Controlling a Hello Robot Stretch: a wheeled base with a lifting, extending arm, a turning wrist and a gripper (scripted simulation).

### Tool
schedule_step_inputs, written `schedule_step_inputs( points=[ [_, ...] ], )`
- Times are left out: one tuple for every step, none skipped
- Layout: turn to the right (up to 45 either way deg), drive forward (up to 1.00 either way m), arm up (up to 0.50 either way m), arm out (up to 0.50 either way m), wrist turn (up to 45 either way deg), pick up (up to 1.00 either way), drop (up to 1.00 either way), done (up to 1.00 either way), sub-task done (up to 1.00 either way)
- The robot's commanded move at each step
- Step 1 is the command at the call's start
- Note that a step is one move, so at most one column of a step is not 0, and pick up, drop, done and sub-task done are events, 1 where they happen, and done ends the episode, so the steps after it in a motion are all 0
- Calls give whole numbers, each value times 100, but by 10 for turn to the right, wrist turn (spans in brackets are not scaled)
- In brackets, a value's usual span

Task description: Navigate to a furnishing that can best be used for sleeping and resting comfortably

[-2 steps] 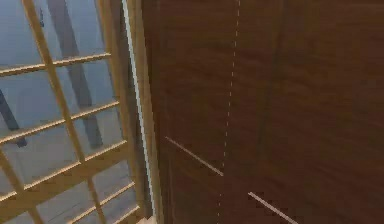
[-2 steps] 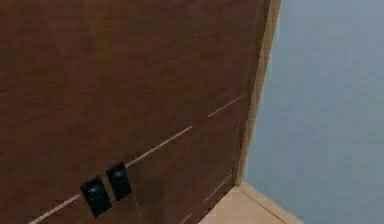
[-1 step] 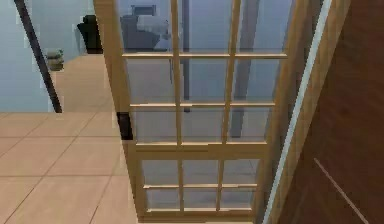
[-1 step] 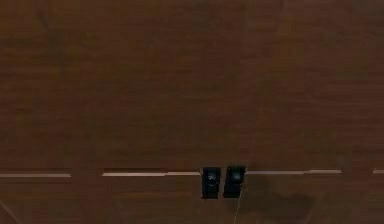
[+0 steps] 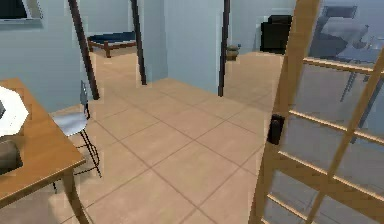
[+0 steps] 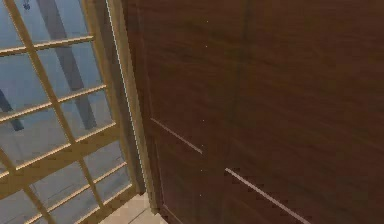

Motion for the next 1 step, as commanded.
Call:
schedule_step_inputs(
  points=[
    [-90,0,0,0,0,0,0,0,0]
  ],
)
